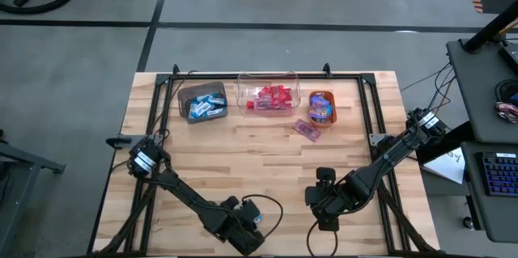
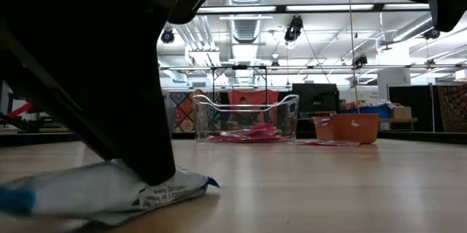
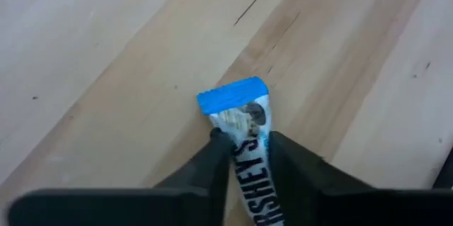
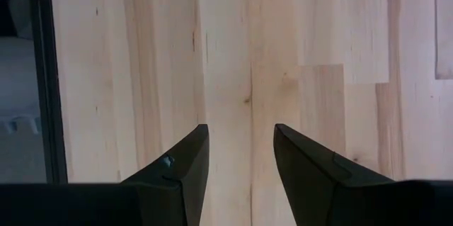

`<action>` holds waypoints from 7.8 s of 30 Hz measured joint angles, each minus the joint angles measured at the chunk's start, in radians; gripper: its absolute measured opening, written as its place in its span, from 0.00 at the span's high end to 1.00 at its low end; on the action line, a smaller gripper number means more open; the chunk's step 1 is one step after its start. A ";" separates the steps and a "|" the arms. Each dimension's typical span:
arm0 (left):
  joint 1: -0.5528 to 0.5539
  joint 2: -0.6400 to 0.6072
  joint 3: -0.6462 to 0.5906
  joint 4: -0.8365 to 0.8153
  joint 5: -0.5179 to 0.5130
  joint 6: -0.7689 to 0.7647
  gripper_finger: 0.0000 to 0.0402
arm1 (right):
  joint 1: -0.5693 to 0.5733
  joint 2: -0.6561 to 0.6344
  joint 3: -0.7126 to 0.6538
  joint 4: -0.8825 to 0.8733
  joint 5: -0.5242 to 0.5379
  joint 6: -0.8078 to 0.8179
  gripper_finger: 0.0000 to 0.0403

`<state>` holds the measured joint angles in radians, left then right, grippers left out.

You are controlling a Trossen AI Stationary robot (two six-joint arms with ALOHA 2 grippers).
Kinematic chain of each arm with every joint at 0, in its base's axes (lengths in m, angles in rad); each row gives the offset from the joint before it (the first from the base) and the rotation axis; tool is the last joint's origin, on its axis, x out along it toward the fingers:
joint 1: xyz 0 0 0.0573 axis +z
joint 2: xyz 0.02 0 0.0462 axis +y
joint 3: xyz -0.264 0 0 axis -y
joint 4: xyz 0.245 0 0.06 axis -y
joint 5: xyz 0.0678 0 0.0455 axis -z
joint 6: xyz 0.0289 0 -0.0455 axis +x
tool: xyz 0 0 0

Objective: Sort candy
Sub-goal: Put the white chocolate into the black bin, then put the red chocolate into the transparent bin, then return to Home Position

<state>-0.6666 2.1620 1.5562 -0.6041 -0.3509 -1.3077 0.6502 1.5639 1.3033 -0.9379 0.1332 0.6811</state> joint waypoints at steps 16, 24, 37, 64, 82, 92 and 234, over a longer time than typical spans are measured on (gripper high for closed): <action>0.008 -0.058 0.002 -0.076 -0.004 0.119 1.00 | 0.000 0.000 0.000 0.000 0.007 -0.003 0.63; 0.043 -0.242 0.003 -0.419 -0.129 0.178 1.00 | 0.000 0.000 0.000 0.000 0.043 -0.013 0.63; 0.296 -0.616 -0.062 -0.702 -0.317 0.488 1.00 | -0.013 0.000 0.000 0.010 0.196 0.007 0.63; 1.435 -0.843 -0.744 -0.015 0.133 1.271 1.00 | -0.191 0.000 0.000 0.039 0.247 -0.024 0.63; 1.432 -0.823 -0.768 0.038 0.137 1.296 0.78 | -0.436 0.001 -0.001 -0.021 0.173 -0.048 0.63; 1.280 -0.995 -0.768 0.058 0.285 1.247 0.72 | -0.472 -0.042 -0.145 -0.049 0.171 0.075 0.63; 0.683 -2.077 -1.546 0.658 0.577 1.354 0.81 | -0.990 -1.089 -1.204 1.308 -0.290 -0.868 0.77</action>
<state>0.0162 0.0849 0.0105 0.0536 0.2258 0.0463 -0.3397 0.4753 0.0989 0.3700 -0.1570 -0.1872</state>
